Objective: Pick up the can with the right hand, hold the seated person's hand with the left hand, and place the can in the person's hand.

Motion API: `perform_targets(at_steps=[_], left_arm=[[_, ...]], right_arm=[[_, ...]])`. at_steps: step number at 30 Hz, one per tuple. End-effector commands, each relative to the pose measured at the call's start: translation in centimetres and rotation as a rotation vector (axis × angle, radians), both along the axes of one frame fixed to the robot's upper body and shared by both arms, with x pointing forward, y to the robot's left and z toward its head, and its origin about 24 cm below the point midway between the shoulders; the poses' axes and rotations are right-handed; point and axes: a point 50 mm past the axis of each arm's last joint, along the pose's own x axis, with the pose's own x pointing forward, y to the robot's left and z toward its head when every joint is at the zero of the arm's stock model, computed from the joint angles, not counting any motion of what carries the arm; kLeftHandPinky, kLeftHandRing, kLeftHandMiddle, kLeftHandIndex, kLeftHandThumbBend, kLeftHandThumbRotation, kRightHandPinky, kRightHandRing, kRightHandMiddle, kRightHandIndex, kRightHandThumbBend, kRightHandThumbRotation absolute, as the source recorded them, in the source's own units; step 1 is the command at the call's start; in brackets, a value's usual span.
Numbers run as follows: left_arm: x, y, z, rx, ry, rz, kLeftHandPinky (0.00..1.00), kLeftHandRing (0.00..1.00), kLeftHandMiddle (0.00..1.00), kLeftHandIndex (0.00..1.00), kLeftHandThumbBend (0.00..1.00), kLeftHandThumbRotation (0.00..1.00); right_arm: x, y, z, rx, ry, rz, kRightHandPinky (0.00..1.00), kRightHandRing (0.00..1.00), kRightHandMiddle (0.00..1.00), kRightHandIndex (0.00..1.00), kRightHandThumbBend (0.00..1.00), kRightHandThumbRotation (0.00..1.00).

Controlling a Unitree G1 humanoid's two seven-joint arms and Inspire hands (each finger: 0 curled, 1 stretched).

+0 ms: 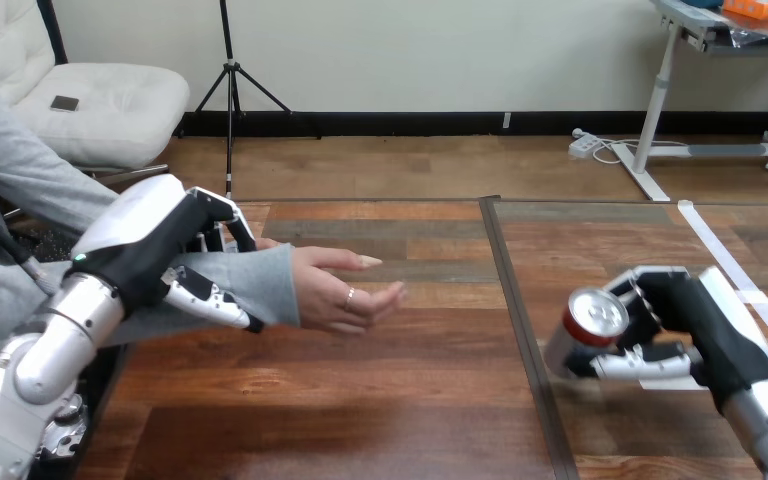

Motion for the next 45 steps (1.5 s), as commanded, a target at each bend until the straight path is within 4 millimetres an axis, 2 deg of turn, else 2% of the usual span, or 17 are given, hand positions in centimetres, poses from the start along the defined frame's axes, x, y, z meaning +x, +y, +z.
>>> perform_targets(at_steps=[1, 17, 27, 45], left_arm=[[0.7, -2.6, 2.0, -0.064, -0.105, -0.078, 0.17, 0.23, 0.3, 0.44, 0.8, 0.0], [0.4, -2.7, 1.5, -0.076, -0.085, -0.084, 0.2, 0.25, 0.32, 0.44, 0.79, 0.0], [0.4, -2.9, 1.3, -0.082, -0.083, -0.096, 0.18, 0.22, 0.3, 0.44, 0.79, 0.0], [0.3, -3.6, 0.8, -0.103, -0.077, -0.104, 0.19, 0.24, 0.31, 0.43, 0.81, 0.0]], right_arm=[[3.3, 1.7, 4.7, 0.02, -0.193, 0.058, 0.31, 0.35, 0.39, 0.43, 0.8, 0.0], [4.5, 2.9, 5.6, 0.012, -0.218, 0.103, 0.27, 0.31, 0.37, 0.43, 0.81, 0.0], [5.1, 3.7, 6.1, -0.002, -0.233, 0.129, 0.23, 0.27, 0.33, 0.43, 0.81, 0.0], [5.9, 5.0, 6.6, 0.025, -0.248, 0.165, 0.28, 0.31, 0.37, 0.42, 0.81, 0.0]])
